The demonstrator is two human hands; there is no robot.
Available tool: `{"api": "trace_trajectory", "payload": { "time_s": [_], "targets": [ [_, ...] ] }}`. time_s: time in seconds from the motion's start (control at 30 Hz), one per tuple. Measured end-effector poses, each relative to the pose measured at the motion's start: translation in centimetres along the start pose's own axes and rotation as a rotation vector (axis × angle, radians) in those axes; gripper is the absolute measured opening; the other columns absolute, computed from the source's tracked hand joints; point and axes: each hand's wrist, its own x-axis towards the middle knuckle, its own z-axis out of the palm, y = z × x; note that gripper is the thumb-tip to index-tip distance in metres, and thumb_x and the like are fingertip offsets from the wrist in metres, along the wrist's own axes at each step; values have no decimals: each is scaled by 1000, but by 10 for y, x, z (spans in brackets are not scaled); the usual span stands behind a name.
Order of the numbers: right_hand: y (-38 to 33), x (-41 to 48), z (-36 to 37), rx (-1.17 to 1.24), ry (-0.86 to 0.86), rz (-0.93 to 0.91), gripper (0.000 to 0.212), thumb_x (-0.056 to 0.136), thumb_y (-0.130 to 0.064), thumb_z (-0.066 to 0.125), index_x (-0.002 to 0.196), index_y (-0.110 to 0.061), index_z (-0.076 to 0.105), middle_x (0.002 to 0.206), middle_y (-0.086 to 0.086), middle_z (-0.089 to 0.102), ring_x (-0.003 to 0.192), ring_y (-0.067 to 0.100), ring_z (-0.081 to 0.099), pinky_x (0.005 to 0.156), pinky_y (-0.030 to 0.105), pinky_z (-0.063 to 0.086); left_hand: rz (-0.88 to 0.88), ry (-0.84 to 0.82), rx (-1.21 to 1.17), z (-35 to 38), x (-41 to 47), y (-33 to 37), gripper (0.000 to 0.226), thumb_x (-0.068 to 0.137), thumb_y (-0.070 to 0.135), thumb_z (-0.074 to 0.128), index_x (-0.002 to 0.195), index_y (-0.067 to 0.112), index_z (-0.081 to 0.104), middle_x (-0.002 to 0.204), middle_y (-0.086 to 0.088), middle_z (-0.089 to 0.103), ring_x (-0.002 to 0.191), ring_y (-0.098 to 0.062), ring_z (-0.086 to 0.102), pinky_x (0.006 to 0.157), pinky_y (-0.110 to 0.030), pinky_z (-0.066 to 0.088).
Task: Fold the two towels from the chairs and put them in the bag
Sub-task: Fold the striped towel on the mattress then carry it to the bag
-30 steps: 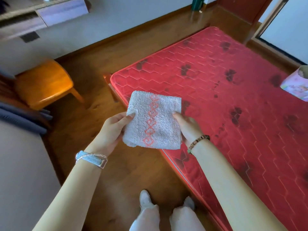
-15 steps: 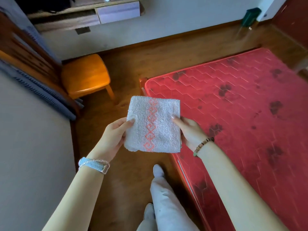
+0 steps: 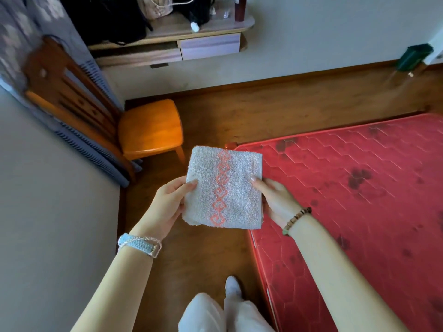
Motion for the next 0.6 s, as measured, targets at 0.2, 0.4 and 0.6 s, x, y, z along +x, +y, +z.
{"api": "trace_trajectory", "payload": {
  "time_s": [0.2,0.4,0.6],
  "targets": [
    [-22,48,3,17,-28,16,42,95,-27,59,129,-4,57,132,9,61,127,22,54,113,46,37,-6,6,-16,-3,41,19,34,97,25,60,126,8,64,118,-10,72,109,-26,70,90,-39,55],
    [-46,100,17,33,-4,14,38,95,-28,59,125,-5,59,127,8,63,126,26,54,111,49,39,-12,-19,0,-16,100,47,34,96,25,61,126,8,65,120,-10,72,111,-27,69,96,-43,54],
    [-81,158,43,126,12,6,25,97,-22,56,116,-7,64,124,12,66,118,24,61,105,41,45,-19,-56,38,-36,175,97,35,94,27,64,123,9,65,120,-9,72,113,-26,68,102,-48,52]
  ]
}}
